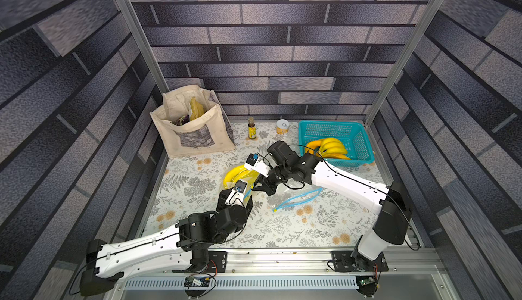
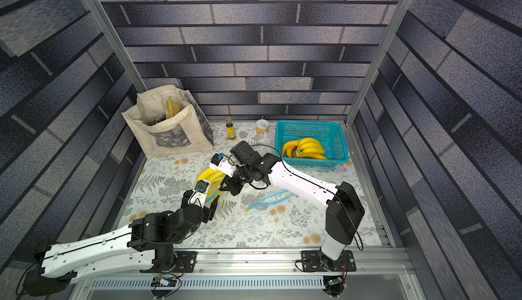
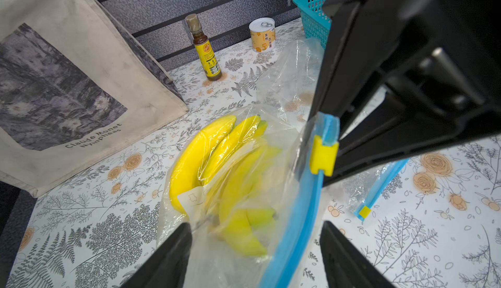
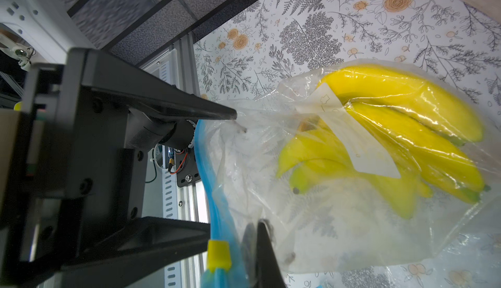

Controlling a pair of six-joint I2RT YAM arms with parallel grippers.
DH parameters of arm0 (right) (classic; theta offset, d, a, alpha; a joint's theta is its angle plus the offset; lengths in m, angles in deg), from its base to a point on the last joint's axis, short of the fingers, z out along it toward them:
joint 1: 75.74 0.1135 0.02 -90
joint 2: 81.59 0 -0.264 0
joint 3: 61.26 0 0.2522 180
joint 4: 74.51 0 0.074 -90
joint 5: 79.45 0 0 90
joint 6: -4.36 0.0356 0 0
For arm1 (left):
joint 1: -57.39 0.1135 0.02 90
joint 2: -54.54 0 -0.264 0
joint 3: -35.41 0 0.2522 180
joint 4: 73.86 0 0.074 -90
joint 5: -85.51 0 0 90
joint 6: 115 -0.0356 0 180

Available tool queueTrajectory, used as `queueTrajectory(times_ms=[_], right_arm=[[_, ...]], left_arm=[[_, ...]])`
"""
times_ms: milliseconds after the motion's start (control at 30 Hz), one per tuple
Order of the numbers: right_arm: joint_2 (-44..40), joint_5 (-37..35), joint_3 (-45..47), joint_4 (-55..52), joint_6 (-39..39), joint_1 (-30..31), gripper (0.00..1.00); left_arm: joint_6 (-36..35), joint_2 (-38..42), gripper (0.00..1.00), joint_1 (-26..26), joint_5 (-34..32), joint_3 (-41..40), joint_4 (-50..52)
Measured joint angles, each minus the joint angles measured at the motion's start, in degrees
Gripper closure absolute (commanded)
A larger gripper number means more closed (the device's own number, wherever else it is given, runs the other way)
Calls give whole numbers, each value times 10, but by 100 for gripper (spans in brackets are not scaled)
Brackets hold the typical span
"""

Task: Open the zip-top bag and take out the banana
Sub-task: Pick up the zipper food storage bag at the center of the board.

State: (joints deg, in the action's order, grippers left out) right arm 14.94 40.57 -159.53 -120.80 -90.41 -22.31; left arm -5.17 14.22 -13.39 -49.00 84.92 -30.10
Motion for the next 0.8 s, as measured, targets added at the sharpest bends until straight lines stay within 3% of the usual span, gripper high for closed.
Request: queueTrajectory(times_ms=[167, 233, 367, 800], right_arm=[[10, 0, -16, -7, 10, -3, 100], [10, 3, -16, -9, 14, -3, 100], [11, 11, -16, -16, 16, -3, 100], [7, 27, -16, -21, 24, -5, 99]], left_arm=[[1, -1, 25, -1, 7, 0, -3], [4, -1, 31, -1, 5, 0, -2], [14, 10, 54, 3, 1, -3, -3], [14, 31, 85, 100, 87, -24, -30]])
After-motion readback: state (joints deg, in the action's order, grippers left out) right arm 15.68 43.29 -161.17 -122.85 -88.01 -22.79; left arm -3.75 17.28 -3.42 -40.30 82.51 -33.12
